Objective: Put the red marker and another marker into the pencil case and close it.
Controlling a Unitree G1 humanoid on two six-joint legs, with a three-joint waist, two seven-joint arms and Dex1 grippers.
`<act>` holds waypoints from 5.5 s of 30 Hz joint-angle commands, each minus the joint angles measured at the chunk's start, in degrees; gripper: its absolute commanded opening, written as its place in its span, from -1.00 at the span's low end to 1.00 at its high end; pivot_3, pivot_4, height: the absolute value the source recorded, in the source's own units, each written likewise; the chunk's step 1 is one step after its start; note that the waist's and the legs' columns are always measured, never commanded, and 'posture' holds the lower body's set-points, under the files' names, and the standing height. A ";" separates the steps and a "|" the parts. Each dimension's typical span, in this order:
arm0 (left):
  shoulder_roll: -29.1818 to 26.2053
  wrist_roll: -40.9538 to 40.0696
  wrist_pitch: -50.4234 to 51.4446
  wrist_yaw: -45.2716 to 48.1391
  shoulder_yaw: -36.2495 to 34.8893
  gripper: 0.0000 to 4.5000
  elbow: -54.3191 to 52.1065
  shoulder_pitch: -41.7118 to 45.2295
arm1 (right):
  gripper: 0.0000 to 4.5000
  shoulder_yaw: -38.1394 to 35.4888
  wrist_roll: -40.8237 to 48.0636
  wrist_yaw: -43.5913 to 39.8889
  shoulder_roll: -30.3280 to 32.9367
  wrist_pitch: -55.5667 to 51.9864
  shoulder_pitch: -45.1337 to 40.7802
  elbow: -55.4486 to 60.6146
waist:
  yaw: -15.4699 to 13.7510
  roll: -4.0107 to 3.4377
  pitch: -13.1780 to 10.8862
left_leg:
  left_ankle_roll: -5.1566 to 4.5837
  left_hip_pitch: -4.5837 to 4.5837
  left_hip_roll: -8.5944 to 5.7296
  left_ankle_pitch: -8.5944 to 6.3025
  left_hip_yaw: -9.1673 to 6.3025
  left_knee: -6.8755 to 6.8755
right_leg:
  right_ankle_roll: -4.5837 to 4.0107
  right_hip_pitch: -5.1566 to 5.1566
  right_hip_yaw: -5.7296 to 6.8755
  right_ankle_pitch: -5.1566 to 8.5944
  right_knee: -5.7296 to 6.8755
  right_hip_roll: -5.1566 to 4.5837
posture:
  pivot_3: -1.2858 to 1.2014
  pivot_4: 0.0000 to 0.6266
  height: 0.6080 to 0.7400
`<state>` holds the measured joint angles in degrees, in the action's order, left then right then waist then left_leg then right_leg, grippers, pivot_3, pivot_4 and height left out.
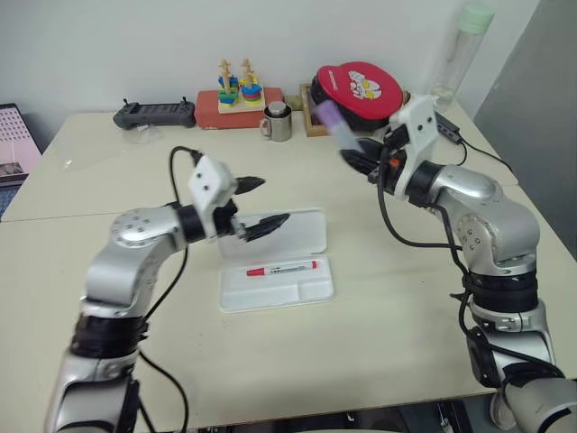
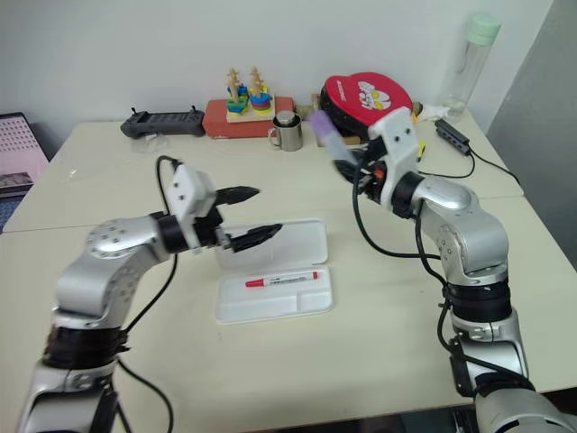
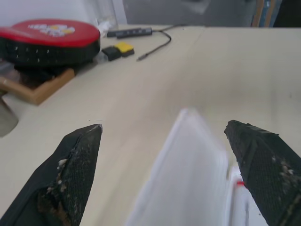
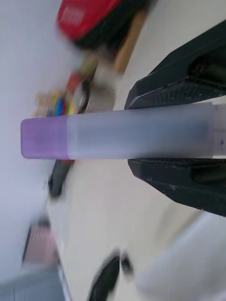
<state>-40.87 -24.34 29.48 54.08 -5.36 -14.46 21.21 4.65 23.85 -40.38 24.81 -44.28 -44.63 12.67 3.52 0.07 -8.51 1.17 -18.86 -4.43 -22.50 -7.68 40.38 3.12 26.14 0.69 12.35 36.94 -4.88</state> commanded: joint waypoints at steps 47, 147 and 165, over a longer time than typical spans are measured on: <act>-6.14 -11.02 12.33 -9.44 -22.23 1.00 -6.42 -18.42 | 0.98 17.39 -2.87 -20.63 -9.94 3.07 -1.86 -1.85 | -1.67 0.03 -0.04 | 0.00 0.02 0.01 0.00 -0.11 -0.12 | -0.02 0.02 0.11 0.01 0.00 -0.01 | 0.03 -0.52 1.00; 8.21 7.80 5.07 9.07 29.68 -0.79 5.53 10.61 | 1.00 2.80 11.24 -7.24 17.26 -11.18 14.29 22.63 | -2.68 0.23 -0.03 | -0.01 -0.19 -0.13 -0.01 -0.08 0.38 | 0.03 -0.07 0.08 -0.05 0.04 -0.10 | 0.03 -0.52 1.00; 9.82 4.51 7.05 8.12 23.34 0.89 4.18 10.74 | 1.00 2.24 10.84 -5.57 15.01 -8.92 12.38 19.92 | -3.12 0.23 -0.03 | -0.02 -0.18 -0.13 -0.01 -0.06 0.39 | 0.03 -0.07 0.09 -0.05 0.05 -0.10 | 0.03 -0.52 1.00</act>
<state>-31.39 -16.63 34.96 63.27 22.97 -7.17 31.42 8.07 34.74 -46.19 40.51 -55.19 -30.52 33.02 0.40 0.30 -8.54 1.16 -19.04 -4.56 -22.51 -7.73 40.78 3.15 26.08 0.78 12.30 36.99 -4.98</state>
